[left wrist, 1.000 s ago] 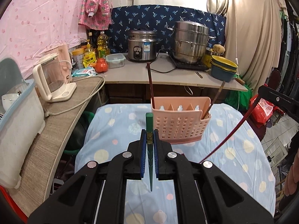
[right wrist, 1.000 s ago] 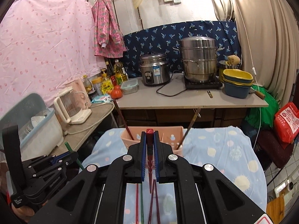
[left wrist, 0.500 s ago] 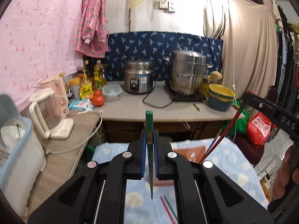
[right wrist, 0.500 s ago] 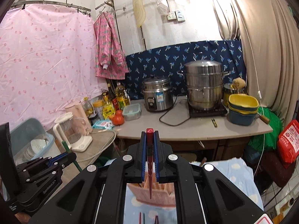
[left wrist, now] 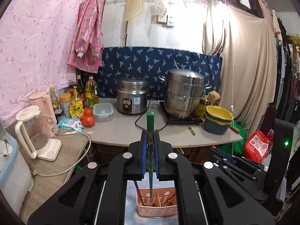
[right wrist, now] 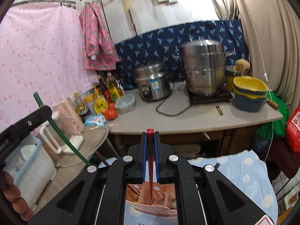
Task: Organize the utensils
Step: 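Lift both chopsticks, lower them into the pink holder and open both tools, then withdraw both open tools from the holder back toward the remaining chopsticks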
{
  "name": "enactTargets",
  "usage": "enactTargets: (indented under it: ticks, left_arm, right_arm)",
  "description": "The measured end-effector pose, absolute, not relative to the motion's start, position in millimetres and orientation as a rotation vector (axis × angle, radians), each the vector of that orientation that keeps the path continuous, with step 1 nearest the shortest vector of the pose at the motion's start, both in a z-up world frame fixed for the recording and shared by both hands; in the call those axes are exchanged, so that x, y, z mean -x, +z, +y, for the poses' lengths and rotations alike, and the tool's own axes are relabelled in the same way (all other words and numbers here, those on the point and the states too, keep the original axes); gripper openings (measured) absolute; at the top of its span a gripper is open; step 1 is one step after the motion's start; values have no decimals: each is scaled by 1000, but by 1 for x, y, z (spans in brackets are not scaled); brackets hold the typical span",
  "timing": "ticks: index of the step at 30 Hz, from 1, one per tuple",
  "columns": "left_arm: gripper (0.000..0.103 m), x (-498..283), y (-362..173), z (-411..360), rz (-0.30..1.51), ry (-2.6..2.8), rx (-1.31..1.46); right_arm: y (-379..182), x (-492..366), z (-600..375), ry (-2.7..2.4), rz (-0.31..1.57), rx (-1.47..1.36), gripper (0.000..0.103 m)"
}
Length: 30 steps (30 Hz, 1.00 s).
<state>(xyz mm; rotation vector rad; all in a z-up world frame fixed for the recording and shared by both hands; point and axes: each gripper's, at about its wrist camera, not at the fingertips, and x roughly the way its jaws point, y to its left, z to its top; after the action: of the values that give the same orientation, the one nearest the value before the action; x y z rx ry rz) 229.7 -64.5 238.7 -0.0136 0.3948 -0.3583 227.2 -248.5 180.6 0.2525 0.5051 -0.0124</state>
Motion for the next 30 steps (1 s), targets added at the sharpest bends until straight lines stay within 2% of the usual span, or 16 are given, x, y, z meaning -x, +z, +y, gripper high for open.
enactTargets:
  ticks: [5, 11, 14, 15, 17, 18, 19, 30]
  left_arm:
    - [7, -250, 200, -75, 459, -316, -19]
    - [7, -265, 167, -77, 523, -282, -28]
    - [8, -266, 162, -77, 524, -268, -38]
    - [9, -265, 160, -77, 519, -257, -40]
    - [20, -264, 158, -77, 525, -244, -44]
    - [33, -262, 157, -76, 528, -234, -41]
    - [39, -261, 157, -75, 526, -226, -37]
    - [40, -217, 155, -60, 525, -218, -49]
  right_arm:
    - [140, -240, -257, -41, 586, -244, 7]
    - [125, -241, -261, -69, 611, -225, 9]
    - [122, -238, -263, -91, 608, -210, 12]
    - [122, -236, -263, -106, 601, -204, 17]
    - [125, -229, -263, -114, 582, -204, 28]
    - [126, -226, -264, -119, 570, -204, 33]
    - [128, -222, -264, -121, 559, -202, 35]
    - [137, -161, -246, -94, 535, -165, 38]
